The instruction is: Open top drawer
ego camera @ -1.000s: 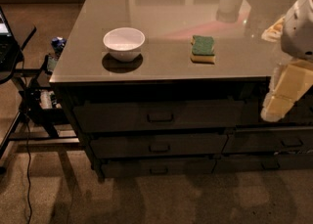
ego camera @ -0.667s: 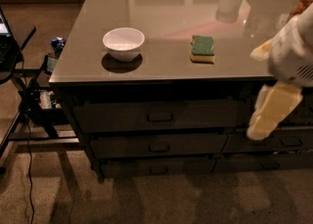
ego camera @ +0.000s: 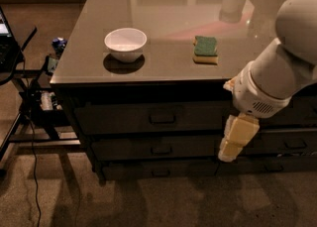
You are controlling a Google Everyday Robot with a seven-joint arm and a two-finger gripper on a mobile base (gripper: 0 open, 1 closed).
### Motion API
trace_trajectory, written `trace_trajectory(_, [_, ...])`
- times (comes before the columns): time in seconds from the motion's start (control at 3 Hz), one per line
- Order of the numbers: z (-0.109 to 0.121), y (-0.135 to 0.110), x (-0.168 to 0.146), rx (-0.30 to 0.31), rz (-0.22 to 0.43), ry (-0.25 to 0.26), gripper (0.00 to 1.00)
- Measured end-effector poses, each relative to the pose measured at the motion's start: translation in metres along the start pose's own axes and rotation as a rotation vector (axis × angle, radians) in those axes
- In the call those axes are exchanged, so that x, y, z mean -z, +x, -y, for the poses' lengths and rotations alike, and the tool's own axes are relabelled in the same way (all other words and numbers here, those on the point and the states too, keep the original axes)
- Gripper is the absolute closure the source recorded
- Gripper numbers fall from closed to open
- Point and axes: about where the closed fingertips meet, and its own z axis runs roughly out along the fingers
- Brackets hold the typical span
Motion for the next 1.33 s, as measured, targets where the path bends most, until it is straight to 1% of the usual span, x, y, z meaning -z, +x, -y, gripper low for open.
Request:
trace_trajectory(0.33, [0.000, 0.000, -0.001, -0.001, 0.000, -0.001, 0.00])
trace_trajectory(0.67, [-0.002, -0.006, -0.026, -0.020, 0.009, -0.002, 0.00])
trace_trajectory(1.0, [0.019, -0.023, -0.098, -0.024, 0.029, 0.017, 0.00])
trace_trajectory(1.33, [0.019, -0.023, -0.098, -0.024, 0.029, 0.017, 0.00])
